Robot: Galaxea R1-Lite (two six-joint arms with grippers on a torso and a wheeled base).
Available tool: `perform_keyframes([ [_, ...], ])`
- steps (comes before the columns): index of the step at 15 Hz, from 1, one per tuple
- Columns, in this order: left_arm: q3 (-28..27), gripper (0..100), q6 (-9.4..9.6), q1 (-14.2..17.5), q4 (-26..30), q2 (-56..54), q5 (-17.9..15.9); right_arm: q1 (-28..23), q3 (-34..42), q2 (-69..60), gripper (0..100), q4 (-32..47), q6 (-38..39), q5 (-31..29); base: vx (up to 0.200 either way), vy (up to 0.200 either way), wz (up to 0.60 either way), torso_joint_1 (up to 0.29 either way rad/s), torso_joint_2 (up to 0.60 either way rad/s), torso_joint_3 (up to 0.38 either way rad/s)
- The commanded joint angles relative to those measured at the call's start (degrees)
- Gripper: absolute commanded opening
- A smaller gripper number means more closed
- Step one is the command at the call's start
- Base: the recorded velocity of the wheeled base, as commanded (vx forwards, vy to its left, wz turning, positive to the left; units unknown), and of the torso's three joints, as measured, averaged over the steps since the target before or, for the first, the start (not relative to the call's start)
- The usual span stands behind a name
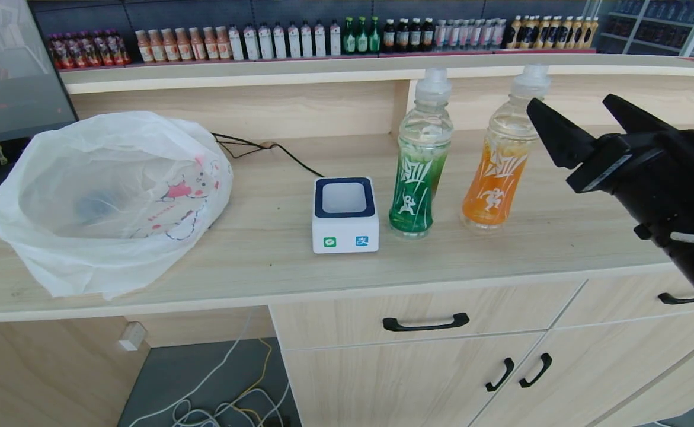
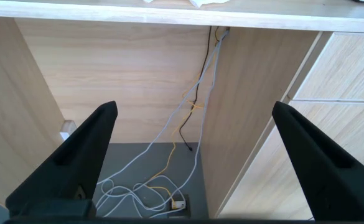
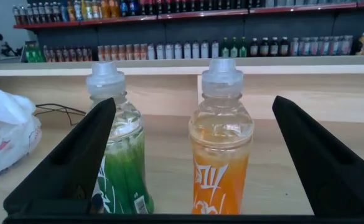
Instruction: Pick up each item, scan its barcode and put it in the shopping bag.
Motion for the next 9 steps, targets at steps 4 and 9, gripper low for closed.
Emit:
perform_keyframes([
  [4, 0.0, 100, -0.05, 0.0, 0.0, 0.0, 0.0, 5.9, 1.7, 3.4, 100, -1.7, -0.3, -3.2, 0.000, 0.000, 0.00, 0.000, 0.00, 0.000],
  [9, 0.0, 100, 0.04, 0.0, 0.0, 0.0, 0.0, 6.2, 6.6, 4.9, 100, -3.1, -0.4, -2.9, 0.000, 0.000, 0.00, 0.000, 0.00, 0.000],
])
